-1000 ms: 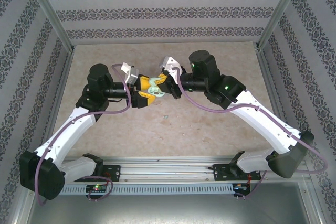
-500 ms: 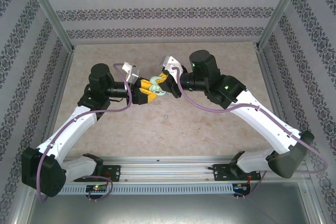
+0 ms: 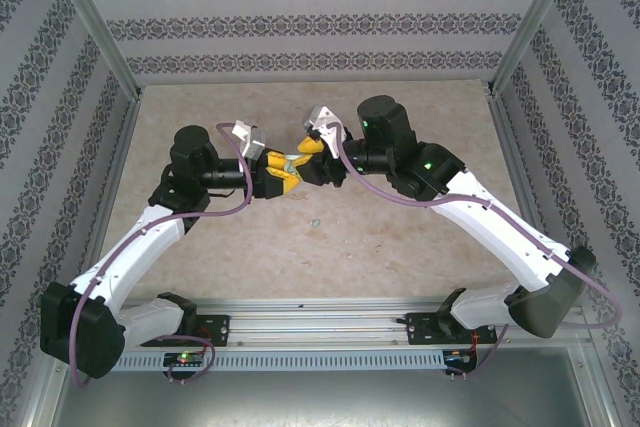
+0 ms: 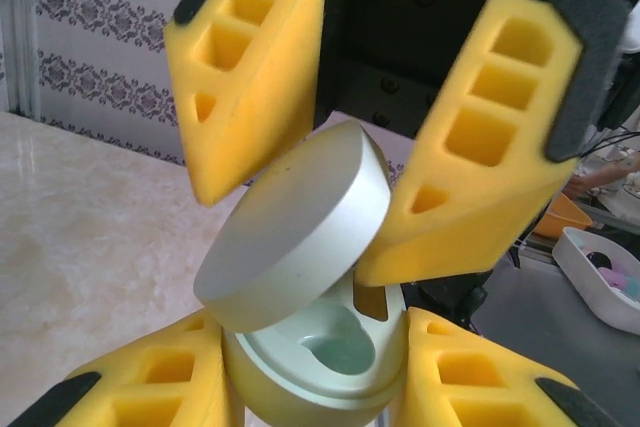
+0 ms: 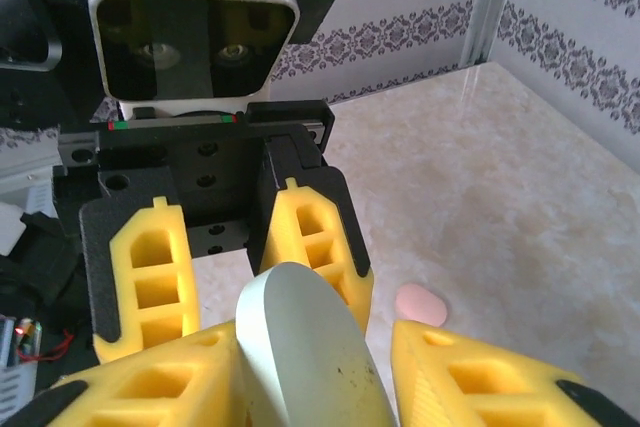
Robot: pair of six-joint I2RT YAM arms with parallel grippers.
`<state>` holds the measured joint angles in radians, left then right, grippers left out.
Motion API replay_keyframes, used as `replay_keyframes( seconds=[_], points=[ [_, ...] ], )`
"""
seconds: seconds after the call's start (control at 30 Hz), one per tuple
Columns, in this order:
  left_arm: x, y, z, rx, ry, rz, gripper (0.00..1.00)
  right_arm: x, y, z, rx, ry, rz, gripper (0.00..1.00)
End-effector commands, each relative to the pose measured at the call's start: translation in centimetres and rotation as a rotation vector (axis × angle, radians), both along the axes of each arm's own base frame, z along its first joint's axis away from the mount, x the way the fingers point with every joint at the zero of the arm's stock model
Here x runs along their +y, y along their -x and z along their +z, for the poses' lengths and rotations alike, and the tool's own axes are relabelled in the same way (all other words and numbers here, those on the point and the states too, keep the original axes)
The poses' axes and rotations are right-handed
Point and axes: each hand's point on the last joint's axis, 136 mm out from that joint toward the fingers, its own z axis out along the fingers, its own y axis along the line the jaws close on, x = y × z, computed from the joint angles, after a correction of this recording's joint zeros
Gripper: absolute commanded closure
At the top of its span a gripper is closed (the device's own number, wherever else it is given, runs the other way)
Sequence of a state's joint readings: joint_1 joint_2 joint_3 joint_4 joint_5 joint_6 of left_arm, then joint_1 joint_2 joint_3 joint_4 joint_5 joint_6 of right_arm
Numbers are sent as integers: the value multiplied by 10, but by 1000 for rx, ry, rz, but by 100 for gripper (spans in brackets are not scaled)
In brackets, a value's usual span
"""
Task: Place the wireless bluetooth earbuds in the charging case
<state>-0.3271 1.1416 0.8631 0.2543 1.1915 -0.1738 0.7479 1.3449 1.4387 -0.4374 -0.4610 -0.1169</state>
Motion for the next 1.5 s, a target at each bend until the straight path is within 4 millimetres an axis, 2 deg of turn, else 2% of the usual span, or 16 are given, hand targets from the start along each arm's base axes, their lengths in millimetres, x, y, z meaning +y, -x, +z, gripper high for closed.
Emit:
replay_keyframes(
  seconds=[0.0, 0.27, 0.43, 0.57, 0.63, 0.7, 1.2, 1.47],
  points=[
    [2, -1, 4, 2, 16, 25, 77, -3, -2, 11, 39, -50, -21, 56],
    [1, 6, 8, 7, 43, -20, 78, -8, -19, -4, 100, -16, -67, 58],
    [1, 10, 6, 5, 43, -40, 78, -7, -25, -1, 128, -41, -70, 58],
    [2, 10, 4, -1, 42, -32, 78, -8, -28, 4, 166, -84, -61, 53],
    [2, 8, 1, 10, 38, -21, 78, -8, -28, 7, 184, -108, -53, 48],
    [2, 6, -1, 19, 35, -14, 78, -9, -28, 10, 196, -124, -52, 47],
    [8, -6, -2, 63, 46, 23, 79, -15, -20, 21, 232, -169, -56, 42],
    [12, -13, -7, 84, 43, 57, 80, -23, -19, 29, 265, -193, -113, 42]
  ],
)
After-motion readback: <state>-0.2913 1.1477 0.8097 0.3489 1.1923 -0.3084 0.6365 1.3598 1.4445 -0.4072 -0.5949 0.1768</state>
